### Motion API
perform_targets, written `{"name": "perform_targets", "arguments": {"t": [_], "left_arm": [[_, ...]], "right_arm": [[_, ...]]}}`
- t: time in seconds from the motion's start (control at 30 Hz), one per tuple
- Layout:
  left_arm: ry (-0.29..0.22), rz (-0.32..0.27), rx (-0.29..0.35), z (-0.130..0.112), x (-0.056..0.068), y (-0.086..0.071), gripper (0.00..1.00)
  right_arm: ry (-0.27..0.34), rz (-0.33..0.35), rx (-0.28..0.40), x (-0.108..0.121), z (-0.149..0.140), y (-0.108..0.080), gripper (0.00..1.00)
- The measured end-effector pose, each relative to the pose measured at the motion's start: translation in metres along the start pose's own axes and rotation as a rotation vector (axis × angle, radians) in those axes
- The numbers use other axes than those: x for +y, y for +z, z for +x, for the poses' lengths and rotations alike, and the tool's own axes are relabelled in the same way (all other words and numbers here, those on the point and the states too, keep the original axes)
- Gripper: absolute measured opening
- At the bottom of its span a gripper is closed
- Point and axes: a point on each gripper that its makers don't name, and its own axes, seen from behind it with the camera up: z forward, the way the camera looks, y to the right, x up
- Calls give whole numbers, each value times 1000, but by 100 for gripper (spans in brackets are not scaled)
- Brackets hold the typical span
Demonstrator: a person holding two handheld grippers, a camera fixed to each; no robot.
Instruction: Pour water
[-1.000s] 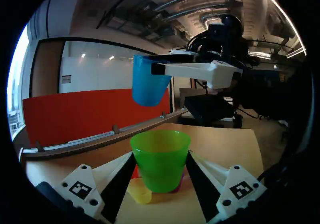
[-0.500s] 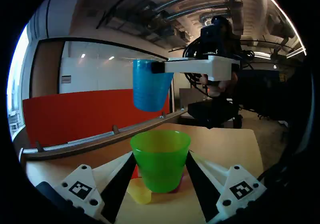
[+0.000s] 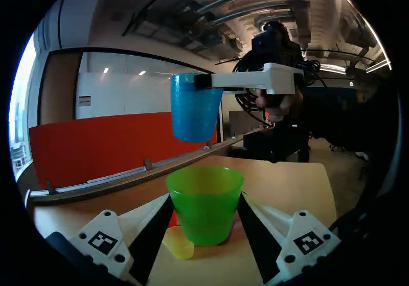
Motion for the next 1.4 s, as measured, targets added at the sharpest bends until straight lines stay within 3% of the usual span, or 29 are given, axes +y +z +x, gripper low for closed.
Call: {"name": "perform_targets", "arguments": {"t": [0.17, 0.27, 0.8, 1.4], "left_arm": [[4, 0, -7, -1, 0, 0, 82], [5, 0, -9, -1, 0, 0, 82], [21, -9, -51, -10, -3, -4, 82], [51, -25, -173, -40, -8, -2, 82]], "right_arm": [[85, 2, -7, 3, -4, 0, 91], [100, -3, -2, 5, -4, -1, 92], [84, -21, -38, 14, -23, -12, 92], [64, -10, -104, 17, -71, -30, 92]]}}
